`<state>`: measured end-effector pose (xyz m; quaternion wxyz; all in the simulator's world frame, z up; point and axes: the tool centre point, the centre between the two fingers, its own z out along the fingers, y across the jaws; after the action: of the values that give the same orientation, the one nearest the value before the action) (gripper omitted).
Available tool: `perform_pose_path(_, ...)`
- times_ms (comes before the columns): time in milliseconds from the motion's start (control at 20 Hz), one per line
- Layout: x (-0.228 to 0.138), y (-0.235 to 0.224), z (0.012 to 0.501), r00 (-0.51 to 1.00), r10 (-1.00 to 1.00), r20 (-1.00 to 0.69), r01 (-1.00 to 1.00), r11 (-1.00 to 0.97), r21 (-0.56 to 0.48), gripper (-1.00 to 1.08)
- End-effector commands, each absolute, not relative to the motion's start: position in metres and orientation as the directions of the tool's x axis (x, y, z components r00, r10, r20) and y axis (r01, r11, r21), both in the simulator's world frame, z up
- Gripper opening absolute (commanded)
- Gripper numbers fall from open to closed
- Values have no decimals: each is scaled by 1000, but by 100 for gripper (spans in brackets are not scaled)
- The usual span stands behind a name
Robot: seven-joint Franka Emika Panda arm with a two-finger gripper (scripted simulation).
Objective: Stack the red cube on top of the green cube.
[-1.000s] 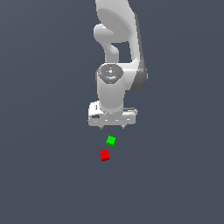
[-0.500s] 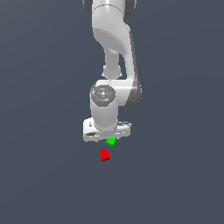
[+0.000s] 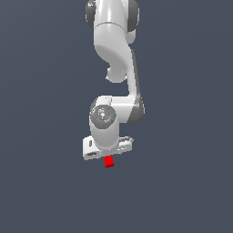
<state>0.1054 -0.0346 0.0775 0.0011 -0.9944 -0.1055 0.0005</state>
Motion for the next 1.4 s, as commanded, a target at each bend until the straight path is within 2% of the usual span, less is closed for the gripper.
perform_pose_path(0,111,-36,74,975,221,0,221,-975,-1,100)
perform_pose_path(750,118,-37,66,972,233,0,233,-972,0,100)
perform_pose_path(1350,117,-37,18,972,233,0,233,-972,0,100)
